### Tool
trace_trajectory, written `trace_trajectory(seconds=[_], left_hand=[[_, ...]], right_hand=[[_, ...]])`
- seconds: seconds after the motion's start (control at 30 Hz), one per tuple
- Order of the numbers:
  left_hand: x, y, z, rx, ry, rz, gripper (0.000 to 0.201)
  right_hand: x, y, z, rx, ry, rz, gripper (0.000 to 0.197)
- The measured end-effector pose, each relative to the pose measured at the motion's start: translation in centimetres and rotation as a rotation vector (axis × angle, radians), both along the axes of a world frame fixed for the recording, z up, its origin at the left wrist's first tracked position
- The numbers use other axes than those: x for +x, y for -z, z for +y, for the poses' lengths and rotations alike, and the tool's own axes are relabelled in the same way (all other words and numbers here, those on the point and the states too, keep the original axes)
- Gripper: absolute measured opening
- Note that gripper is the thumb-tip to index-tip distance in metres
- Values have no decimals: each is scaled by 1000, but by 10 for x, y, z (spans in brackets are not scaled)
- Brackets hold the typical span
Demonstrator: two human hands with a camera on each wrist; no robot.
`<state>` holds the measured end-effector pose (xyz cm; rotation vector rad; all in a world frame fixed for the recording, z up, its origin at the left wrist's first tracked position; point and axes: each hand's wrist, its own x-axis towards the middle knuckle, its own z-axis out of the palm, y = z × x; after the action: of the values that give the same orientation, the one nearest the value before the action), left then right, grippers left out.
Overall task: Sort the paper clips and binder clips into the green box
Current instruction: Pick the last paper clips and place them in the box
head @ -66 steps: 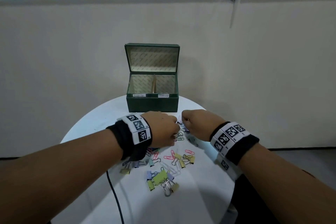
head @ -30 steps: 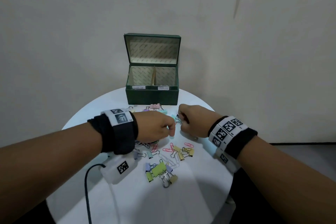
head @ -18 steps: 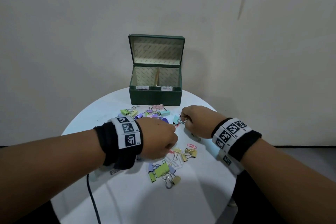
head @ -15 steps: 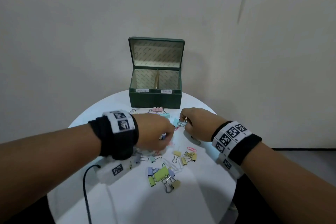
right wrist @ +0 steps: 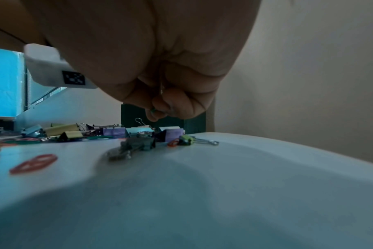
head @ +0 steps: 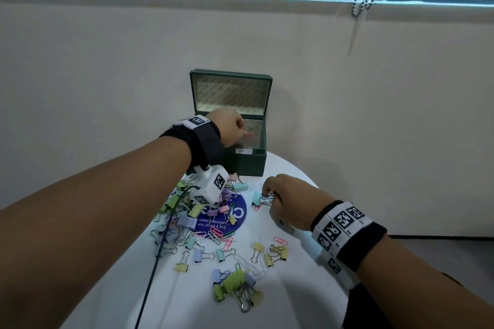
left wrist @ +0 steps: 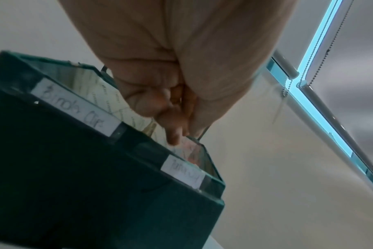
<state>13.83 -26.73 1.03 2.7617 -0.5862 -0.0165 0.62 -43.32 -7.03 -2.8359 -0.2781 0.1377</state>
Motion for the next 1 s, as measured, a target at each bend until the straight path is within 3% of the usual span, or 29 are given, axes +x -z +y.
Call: trace_trajectory(seconds=[0.13, 0.2, 0.3, 0.47, 0.6, 0.8, 0.9, 1.0], left_hand=[[0, -2, 10, -247, -22, 204, 35], [-12, -5, 27, -333, 32, 135, 40], [-43, -5, 61, -86, 149, -68, 31], [-101, 17, 109, 257, 306, -99, 22], [-119, 44, 128, 353, 316, -200, 21], [-129, 62, 127, 291, 384, -167, 25], [-130, 62, 124, 289, 409, -133, 31], [-131, 63, 123, 356, 416, -112, 35]], right_hand=[[1, 2, -1, 0, -12, -40, 34], [-1, 1, -1, 16, -15, -54, 36], [-6, -10, 3, 74, -64, -68, 33], [23, -47, 10, 154, -85, -227, 25], [71, -63, 21, 160, 19, -364, 34], [102, -68, 43, -97, 31, -294, 39], [74, -66, 55, -86, -93, -372, 24], [27, -54, 71, -131, -335, -141, 15]])
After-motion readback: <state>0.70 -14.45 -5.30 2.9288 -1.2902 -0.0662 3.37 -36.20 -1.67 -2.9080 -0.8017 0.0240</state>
